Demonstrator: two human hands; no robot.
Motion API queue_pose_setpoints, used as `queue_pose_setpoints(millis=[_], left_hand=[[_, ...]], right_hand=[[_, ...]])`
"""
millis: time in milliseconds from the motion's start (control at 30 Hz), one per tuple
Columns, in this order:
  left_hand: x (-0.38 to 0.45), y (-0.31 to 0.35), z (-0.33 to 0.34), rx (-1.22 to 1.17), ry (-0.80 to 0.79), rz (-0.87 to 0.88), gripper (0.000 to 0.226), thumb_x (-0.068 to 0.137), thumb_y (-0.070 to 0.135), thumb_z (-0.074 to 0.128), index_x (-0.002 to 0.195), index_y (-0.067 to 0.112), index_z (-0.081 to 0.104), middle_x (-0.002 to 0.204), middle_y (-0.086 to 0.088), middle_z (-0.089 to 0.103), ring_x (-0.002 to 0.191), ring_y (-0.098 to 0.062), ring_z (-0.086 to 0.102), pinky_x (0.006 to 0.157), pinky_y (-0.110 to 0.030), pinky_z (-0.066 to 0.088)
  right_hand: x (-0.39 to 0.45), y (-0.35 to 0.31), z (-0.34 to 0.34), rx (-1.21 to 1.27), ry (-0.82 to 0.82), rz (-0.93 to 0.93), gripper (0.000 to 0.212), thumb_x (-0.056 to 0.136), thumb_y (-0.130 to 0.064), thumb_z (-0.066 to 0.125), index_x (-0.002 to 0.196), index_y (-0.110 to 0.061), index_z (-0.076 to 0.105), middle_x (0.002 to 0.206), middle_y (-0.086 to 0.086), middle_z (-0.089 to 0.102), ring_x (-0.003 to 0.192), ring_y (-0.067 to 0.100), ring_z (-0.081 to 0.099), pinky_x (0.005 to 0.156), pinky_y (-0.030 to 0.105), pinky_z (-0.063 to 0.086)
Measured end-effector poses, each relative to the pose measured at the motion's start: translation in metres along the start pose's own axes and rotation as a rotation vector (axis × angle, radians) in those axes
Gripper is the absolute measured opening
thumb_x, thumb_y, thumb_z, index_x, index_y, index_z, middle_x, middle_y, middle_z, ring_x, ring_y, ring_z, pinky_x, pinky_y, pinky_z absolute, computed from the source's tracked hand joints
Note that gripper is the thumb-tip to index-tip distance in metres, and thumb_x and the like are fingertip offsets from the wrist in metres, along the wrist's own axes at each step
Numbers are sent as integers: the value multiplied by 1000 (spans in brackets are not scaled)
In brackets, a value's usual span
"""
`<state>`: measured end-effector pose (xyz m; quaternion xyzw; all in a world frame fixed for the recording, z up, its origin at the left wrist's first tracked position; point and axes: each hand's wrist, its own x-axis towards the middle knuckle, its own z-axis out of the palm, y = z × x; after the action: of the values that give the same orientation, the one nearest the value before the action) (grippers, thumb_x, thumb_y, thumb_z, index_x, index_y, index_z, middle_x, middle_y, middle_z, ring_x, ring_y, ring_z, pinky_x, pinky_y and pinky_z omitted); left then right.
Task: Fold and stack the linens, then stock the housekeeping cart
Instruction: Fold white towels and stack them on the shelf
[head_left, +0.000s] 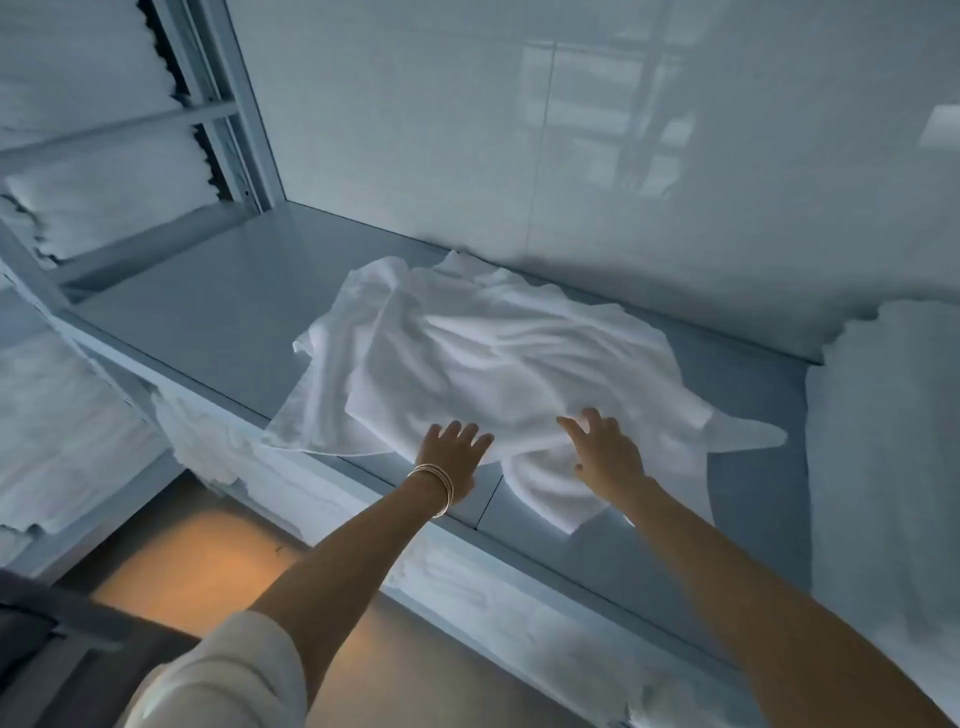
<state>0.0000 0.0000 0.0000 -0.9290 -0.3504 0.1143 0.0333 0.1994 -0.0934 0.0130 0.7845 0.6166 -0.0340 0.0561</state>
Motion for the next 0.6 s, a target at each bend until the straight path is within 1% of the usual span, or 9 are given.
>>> queue_pose_setpoints(millis=[100,167,233,267,300,367,400,533,600], left_hand=[[14,-2,12,32,15,-20,60,93,18,50,146,20,22,145,-6,33,129,-27,38,100,-38,33],[24,-2,17,49,74,-2,57,84,17,62,137,23,42,127,-5,52,111,-23,55,87,-32,43],[32,-4,16,65,86,7,51,40,23,89,87,29,70,72,4,65,60,-12,65,54,-19,44],[36,-8,14,66,162,17,50,18,21,90,62,28,67,51,6,56,39,-10,56,44,-14,38],[41,-13,14,56,209,34,51,7,17,88,50,26,63,42,6,50,30,-10,50,39,-11,34],[38,-19,1,31,259,33,50,6,14,87,47,24,61,42,5,48,30,-11,48,37,-11,33],[33,-22,-12,27,272,29,49,7,13,87,48,23,62,44,4,49,32,-12,49,36,-12,34],[14,-43,-51,55,242,15,49,9,7,84,51,21,63,48,4,51,38,-15,52,35,-13,33],[6,-54,-60,66,239,14,50,9,6,84,52,21,64,49,4,52,40,-15,52,35,-13,32]], right_hand=[[9,-1,7,-3,10,79,77,86,-5,60,147,-30,20,143,12,24,115,29,42,79,30,48],[14,-1,10,-16,29,94,77,86,4,54,147,-29,21,138,13,29,109,29,47,76,31,48],[17,5,9,-36,59,73,69,84,7,52,142,-25,33,128,15,42,101,31,53,72,34,50],[19,10,9,-38,137,44,65,77,8,61,133,-21,46,115,16,51,93,32,57,65,35,51],[18,13,5,-67,164,28,63,61,10,72,117,-17,60,95,15,58,79,33,59,55,34,51],[16,26,0,-144,221,34,64,28,14,80,84,-15,69,62,9,54,52,29,54,38,29,43],[15,32,-2,-130,217,32,63,23,15,79,76,-15,68,56,8,51,47,28,51,36,28,41],[3,39,-38,-121,267,21,51,30,14,77,70,-16,66,51,5,52,45,26,50,39,27,39],[-7,33,-57,-123,211,15,38,51,9,73,81,-14,67,62,8,59,57,28,56,48,30,44]])
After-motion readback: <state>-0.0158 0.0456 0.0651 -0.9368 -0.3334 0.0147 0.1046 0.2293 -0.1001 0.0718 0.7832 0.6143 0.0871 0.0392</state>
